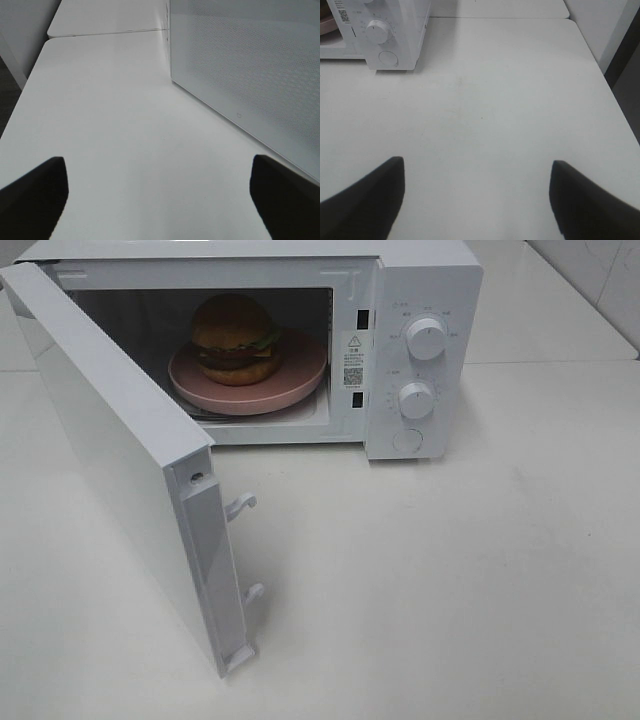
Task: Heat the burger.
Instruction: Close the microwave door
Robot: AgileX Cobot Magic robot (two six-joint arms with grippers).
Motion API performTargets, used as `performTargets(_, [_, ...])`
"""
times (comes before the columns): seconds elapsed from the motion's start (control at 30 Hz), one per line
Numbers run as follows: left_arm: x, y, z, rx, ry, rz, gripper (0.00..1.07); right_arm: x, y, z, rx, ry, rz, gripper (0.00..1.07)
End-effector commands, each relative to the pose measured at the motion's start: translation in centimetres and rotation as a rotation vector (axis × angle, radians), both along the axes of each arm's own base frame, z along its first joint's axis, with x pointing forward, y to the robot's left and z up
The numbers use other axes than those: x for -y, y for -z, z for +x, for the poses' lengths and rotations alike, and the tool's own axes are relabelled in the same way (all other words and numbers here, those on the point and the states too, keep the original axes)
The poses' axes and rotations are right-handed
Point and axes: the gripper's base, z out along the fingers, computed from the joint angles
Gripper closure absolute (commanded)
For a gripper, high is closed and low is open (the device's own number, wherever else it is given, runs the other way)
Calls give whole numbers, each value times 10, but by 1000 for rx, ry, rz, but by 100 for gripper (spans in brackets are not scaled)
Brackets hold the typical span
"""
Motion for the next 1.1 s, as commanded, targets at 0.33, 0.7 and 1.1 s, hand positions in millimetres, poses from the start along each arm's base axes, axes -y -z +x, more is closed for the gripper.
performTargets(0.33, [1, -5, 3, 12, 0, -14, 25, 0, 0, -4, 35, 4, 2, 31])
performTargets(0.7, [0, -21, 41, 26, -13, 17, 67, 0, 0, -4, 35, 4, 2, 31])
performTargets(1.1, [4, -27, 110, 43, -6, 16, 107, 0, 0, -4, 35, 4, 2, 31])
